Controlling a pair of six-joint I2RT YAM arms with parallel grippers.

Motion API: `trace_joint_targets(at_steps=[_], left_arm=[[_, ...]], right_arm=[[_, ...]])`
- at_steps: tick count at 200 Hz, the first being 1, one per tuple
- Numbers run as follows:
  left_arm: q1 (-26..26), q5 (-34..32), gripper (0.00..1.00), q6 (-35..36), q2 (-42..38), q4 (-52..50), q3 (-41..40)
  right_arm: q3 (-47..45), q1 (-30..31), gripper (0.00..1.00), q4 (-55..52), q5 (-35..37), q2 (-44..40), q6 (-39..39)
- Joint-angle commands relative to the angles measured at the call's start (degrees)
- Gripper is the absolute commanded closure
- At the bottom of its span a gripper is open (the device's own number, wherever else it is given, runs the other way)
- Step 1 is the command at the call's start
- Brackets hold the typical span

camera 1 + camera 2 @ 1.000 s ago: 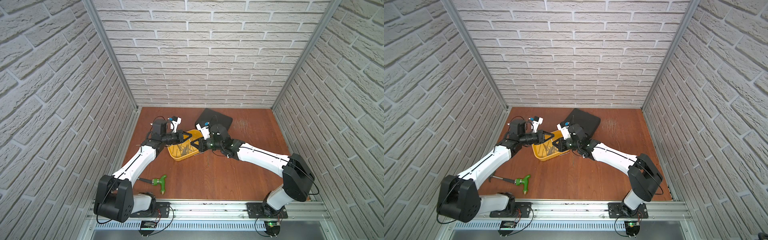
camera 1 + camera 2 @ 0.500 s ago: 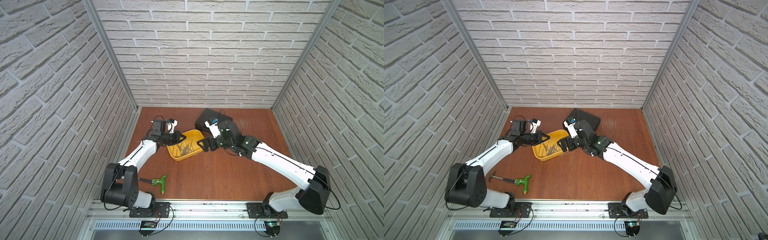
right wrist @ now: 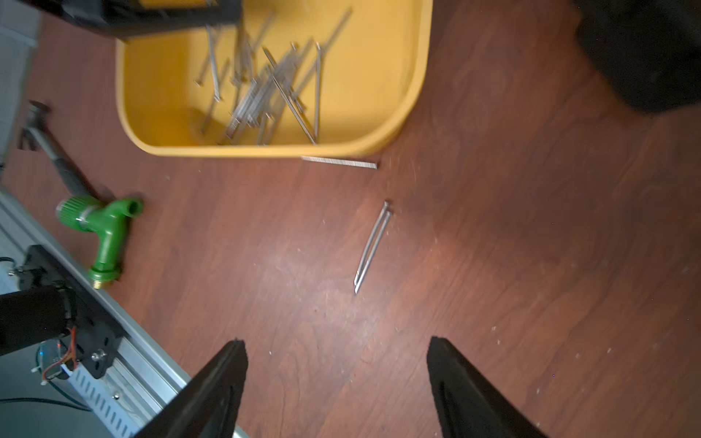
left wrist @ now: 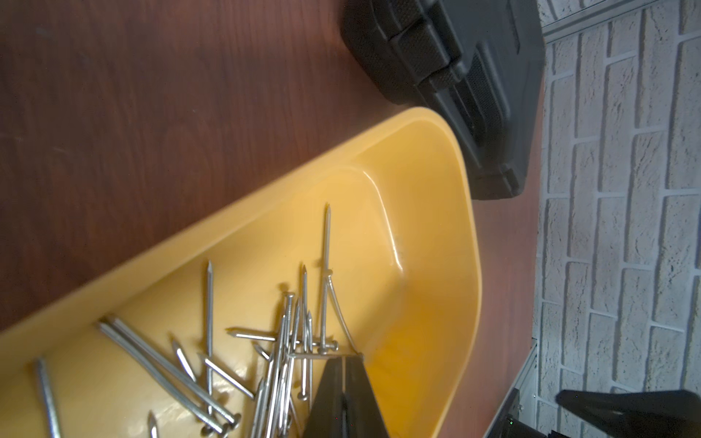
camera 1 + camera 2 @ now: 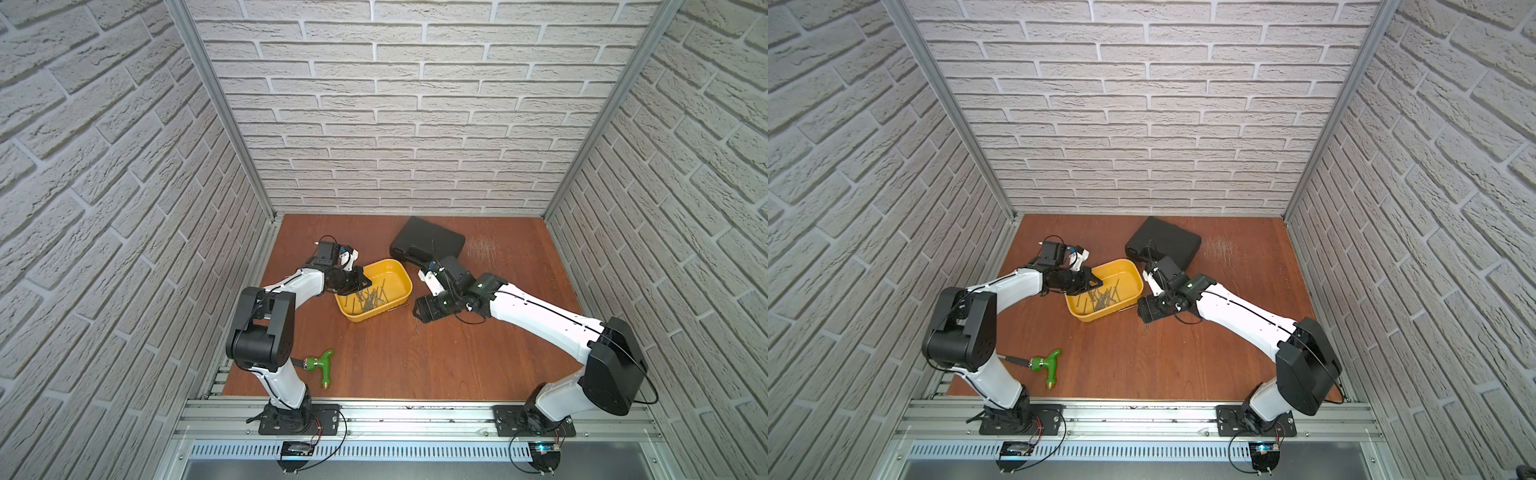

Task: Put the nails on the desktop into the storage box
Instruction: Place the nail in the storage box, then pick up the nail from the center of the board.

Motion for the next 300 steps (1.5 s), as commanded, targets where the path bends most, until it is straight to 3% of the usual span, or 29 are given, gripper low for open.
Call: trace_joint_targets(at_steps=[1,21,56,80,103,168,300], left_arm=[[0.0,-1.5,1.0,1.6,1.6,0.0,1.0],[0.0,-2.2,1.0,1.8,2.7,-0.5,1.0],[0.1,-2.8,0.81,1.4,2.4,-1.4,1.3],[0.0,-3.0,0.7,1.1,0.2,-2.7,1.5],[-0.1,-3.2,0.63,1.4,-2.5,-4.9,1.8],[-0.3,-3.8,0.57,1.5,-12.4,-10.2,0.4],[0.9,-3.9,0.55,1.4,-21.5,-14.6,-2.9]], right_arm=[[-1.6,2.5,0.31,-1.5,4.4,2.8,2.2],[-1.4,4.0,0.41,-1.2,6.0,5.7,2.5],[0.3,5.1,0.51,-1.0,10.1,9.2,3.1],[2.3,5.1,0.71,-1.6,14.3,11.6,3.6],[4.5,5.0,0.71,-2.1,16.4,14.0,3.5],[7.0,4.4,0.66,-0.4,15.3,18.0,4.4],[7.7,2.9,0.65,2.4,13.2,22.3,4.8]])
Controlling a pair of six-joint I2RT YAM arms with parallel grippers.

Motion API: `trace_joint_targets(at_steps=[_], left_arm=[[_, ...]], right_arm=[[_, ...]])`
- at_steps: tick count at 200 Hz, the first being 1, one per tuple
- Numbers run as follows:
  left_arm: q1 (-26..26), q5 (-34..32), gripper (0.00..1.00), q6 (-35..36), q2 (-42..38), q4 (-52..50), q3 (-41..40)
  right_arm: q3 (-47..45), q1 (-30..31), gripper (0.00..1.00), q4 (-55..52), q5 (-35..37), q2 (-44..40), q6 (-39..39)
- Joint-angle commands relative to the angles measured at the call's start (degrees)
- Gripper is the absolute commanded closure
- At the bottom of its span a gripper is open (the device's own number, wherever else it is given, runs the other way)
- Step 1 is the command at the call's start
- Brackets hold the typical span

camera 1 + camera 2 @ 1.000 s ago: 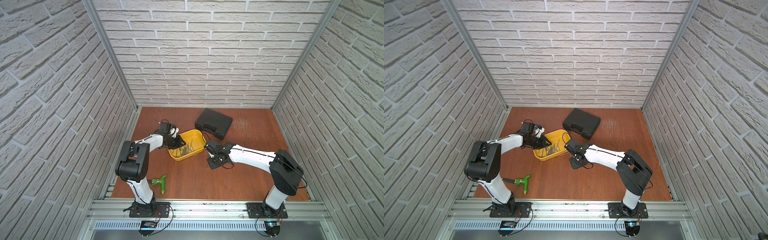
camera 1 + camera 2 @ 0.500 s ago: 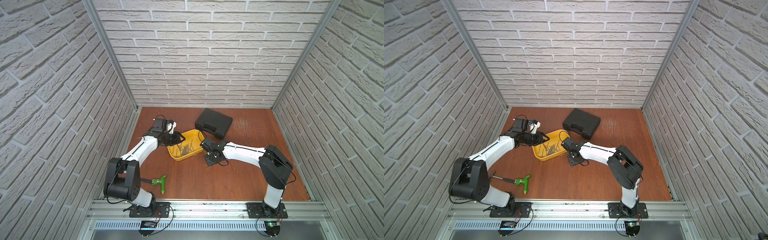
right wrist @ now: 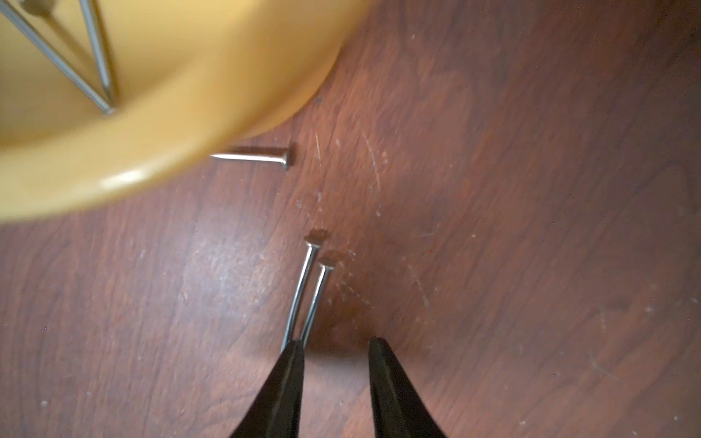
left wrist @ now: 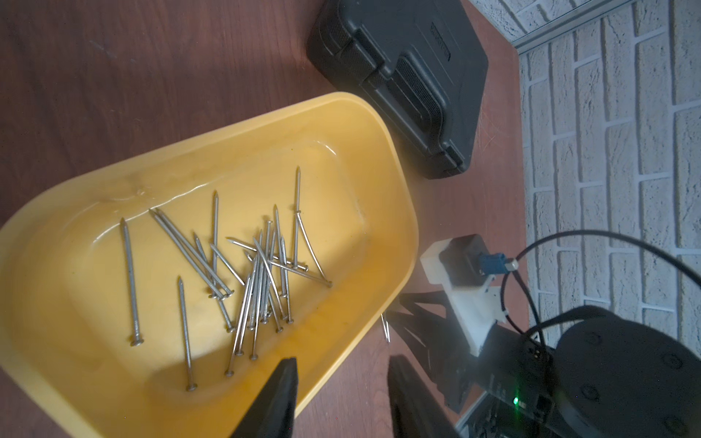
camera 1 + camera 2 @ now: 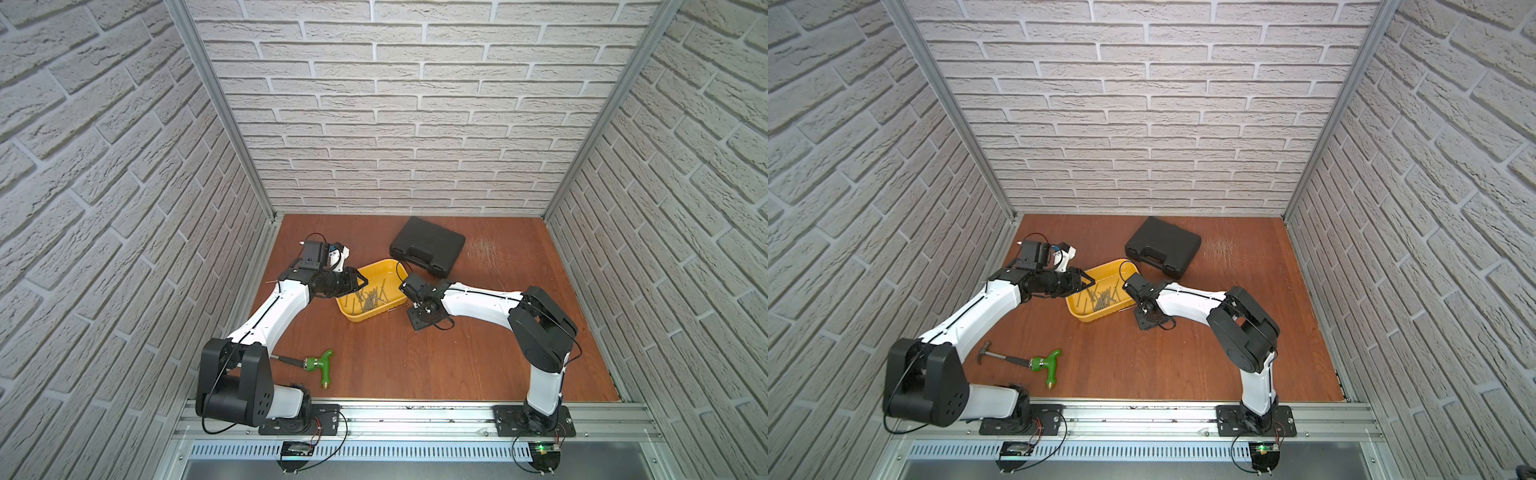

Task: Put the nails on the desktop into the storage box
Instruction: Pick up the nail from the center of the board.

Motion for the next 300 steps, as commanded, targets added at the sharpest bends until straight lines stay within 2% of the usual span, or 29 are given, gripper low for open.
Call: trace_joint_targets(at_steps=[1,61,98,147,182,215,233,261,300], left_arm=[[0.6,-0.1,0.55,0.9,-1.8,-0.7,-1.1],[1.0,0.0,0.55,0.8,-2.7,-1.3,-1.4],[1.0,0.0,0.55,0.7,-3.0,-1.2,-1.8],[2.0,0.2,0.54,1.0,-4.7,-2.0,-2.4],[2.2,0.6,0.54,1.0,-4.6,-1.8,-2.6],[2.2,1.1,0.54,0.7,-4.4,-1.1,-2.7],[2.2,1.4,0.54,0.5,-4.6,-0.7,-3.0],[1.9,2.8,0.49,0.5,-5.4,1.1,-3.6],[0.0,6.1,0.38,1.8,-6.9,5.2,-4.1]], right_arm=[[0.9,-0.4,0.65,1.0,-0.3,0.8,0.7],[-0.3,-0.8,0.66,2.4,-2.2,2.1,1.9],[2.8,-0.9,0.66,2.6,-4.2,3.7,2.7],[1.7,-0.9,0.67,2.1,-3.4,5.6,2.4],[-1.8,-0.9,0.77,2.2,-2.4,2.5,2.5],[-5.0,-1.4,0.98,1.9,-1.7,0.0,2.0],[-5.9,-2.1,0.98,2.0,-2.1,-1.8,1.5],[-7.1,-5.2,0.98,4.4,-8.2,-6.4,2.1],[-7.7,-12.3,0.98,8.2,-24.8,-13.3,4.5]])
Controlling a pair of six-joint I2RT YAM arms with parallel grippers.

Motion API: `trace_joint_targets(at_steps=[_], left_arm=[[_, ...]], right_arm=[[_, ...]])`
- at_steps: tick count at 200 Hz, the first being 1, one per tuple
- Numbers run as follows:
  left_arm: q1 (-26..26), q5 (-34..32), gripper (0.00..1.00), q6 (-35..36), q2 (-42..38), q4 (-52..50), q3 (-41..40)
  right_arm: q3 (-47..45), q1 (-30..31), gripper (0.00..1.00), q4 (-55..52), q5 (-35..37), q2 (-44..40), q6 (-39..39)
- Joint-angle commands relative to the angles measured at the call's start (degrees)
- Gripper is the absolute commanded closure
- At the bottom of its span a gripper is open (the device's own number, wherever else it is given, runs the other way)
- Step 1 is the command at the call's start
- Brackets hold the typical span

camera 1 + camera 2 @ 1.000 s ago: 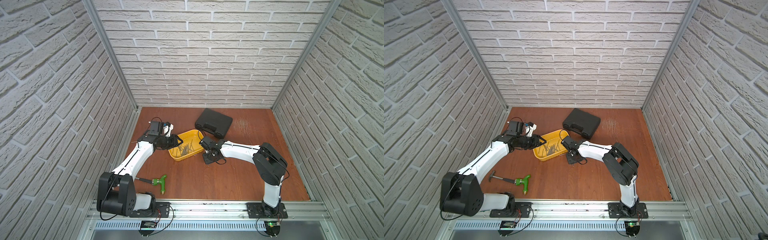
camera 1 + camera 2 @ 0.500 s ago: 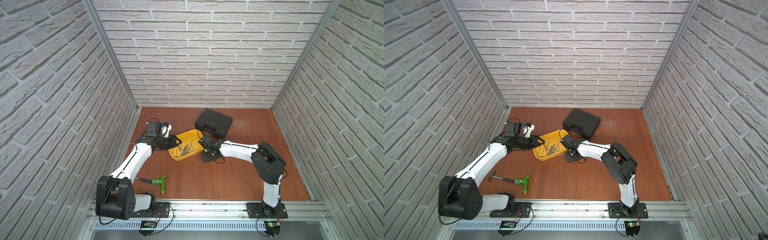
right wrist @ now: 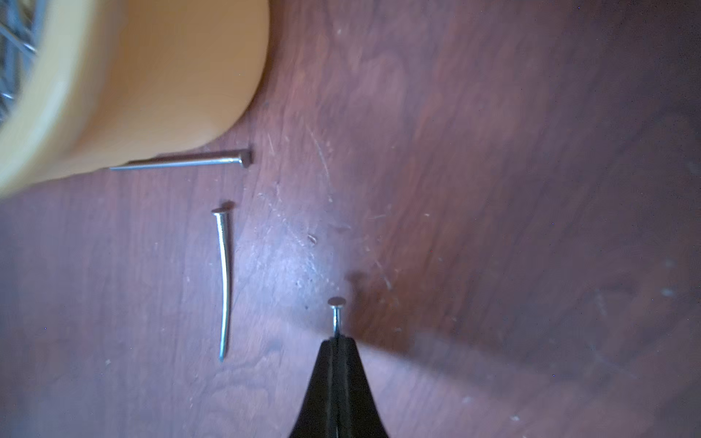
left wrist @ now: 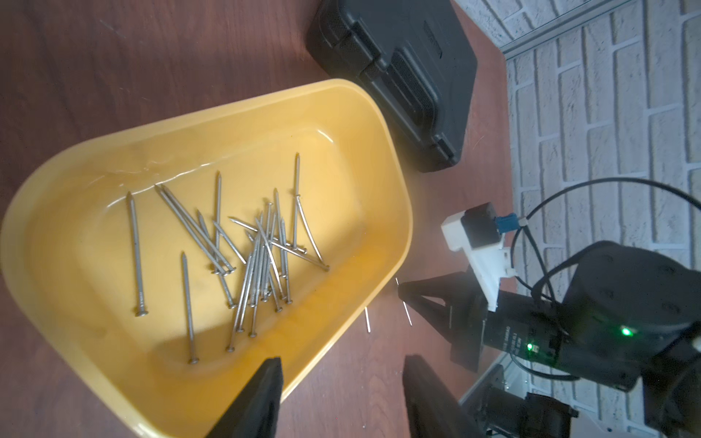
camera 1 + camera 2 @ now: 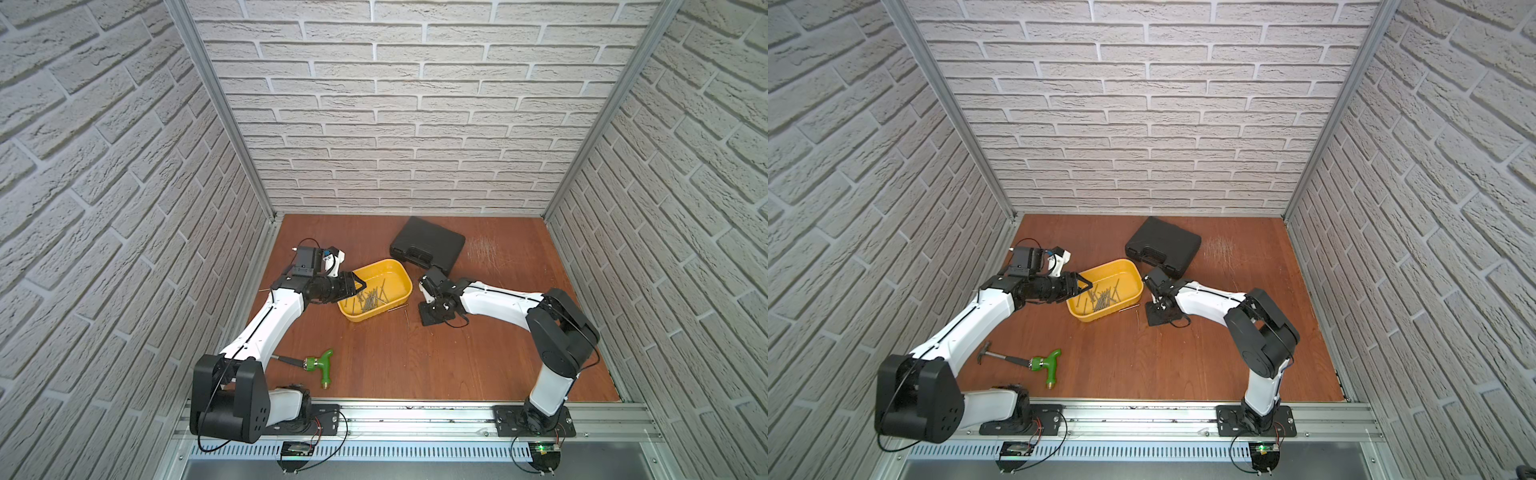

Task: Put the nails on the desktop into the storage box
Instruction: Pick up the nail from the center of the board.

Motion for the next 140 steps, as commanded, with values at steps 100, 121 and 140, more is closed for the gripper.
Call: trace_joint_targets(at_steps=[100,121,140], left_arm=[[-26.2,-20.0,0.02,44.3,-9.1,7.2,-2.6],[-29.8,-26.6,0.02,55.4,-12.9,13.3,-7.3],[-33.0,-30.4,0.02,67.0,-15.4,18.2,-11.3]], right_arm=[[0.6,-9.7,0.98,8.4,-34.9,-11.1,22.0],[1.6,-9.7,0.98,9.0,-36.1,-11.2,24.0],[2.3,-9.7,0.98,10.0,-37.3,-11.1,26.0]])
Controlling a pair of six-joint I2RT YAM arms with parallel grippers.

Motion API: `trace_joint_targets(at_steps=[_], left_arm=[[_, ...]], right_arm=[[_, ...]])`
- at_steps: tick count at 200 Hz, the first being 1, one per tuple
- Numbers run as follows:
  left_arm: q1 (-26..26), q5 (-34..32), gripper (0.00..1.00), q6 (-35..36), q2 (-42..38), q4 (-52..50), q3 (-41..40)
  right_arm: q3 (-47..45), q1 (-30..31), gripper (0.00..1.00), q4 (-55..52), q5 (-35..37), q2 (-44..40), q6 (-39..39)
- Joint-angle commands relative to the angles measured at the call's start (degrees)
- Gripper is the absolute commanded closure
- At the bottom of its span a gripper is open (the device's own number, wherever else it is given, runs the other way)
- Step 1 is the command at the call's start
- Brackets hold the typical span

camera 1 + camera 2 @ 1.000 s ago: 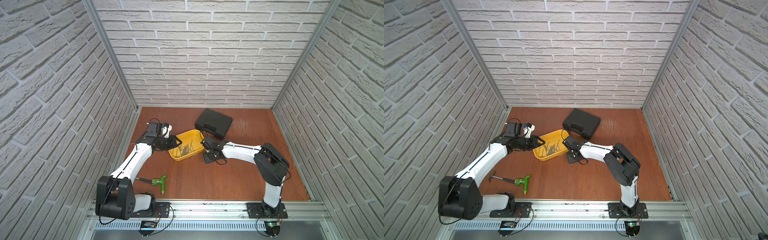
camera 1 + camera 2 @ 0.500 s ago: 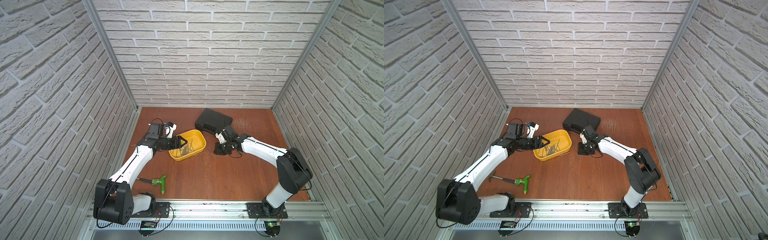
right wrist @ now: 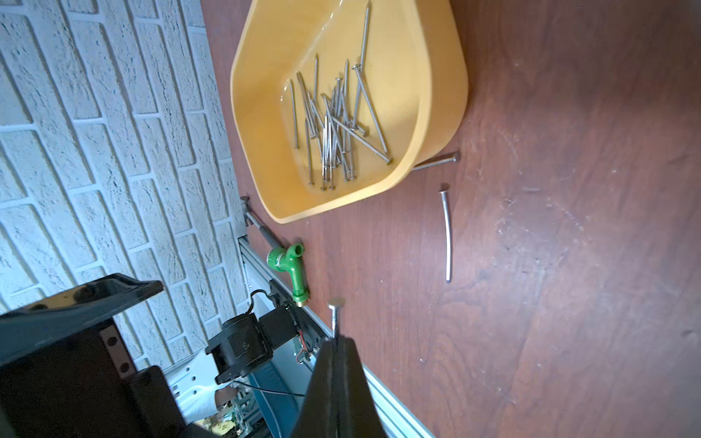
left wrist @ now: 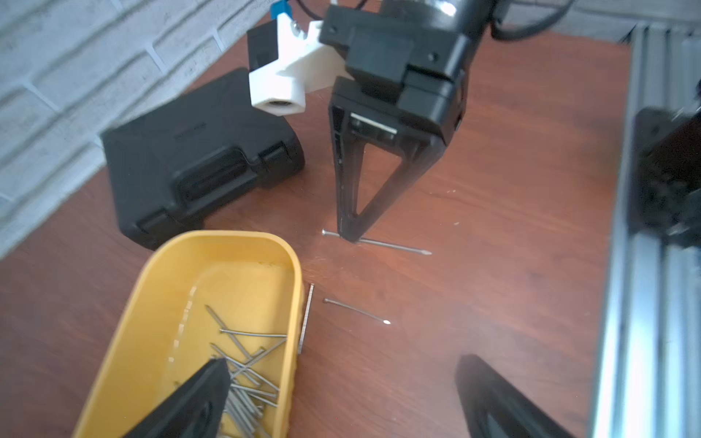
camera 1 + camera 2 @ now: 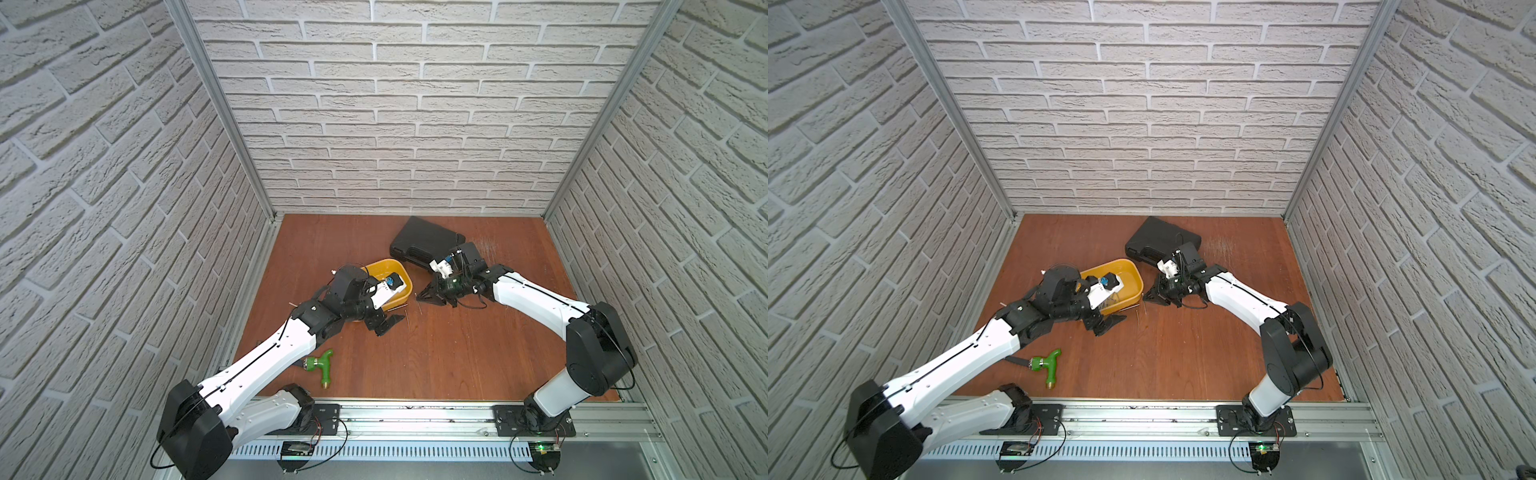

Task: Put the nails on the desktop into the storage box
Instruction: Pick up the nail from the center of the board.

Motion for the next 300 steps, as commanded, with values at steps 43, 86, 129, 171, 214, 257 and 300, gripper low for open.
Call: trace_joint_targets(at_steps=[43,86,129,171,214,257,300], left_arm=[[-6.7,-16.8,0.02,26.7,-1.5,15.5,-6.2],[-6.9,-15.5,0.16,24.0,0.3,19.0,-4.0],[-8.0,-15.2,0.24,25.3,1.3,18.1,-2.0],[-8.3,-15.3,0.36,25.9,0.5,15.5,-0.4],[-8.3,-15.2,0.51,25.3,0.9,15.7,0.3],[-8.3,-14.2,0.53,25.4,1.5,14.6,0.4],[-8.3,-13.1,0.68,25.0,1.7,13.2,0.7]], right_arm=[[2.9,0.0,0.98,2.8,-4.5,-2.4,10.1],[5.3,1.5,0.98,1.9,-5.0,-2.0,14.0],[10.9,2.4,0.98,-4.0,-7.9,1.9,18.3],[11.6,3.5,0.98,-0.9,-9.4,3.1,24.5],[12.6,4.1,0.98,-0.7,-10.5,4.6,28.3],[12.8,4.6,0.98,1.9,-11.1,4.9,31.0],[12.7,4.7,0.98,3.4,-11.2,5.2,32.3]])
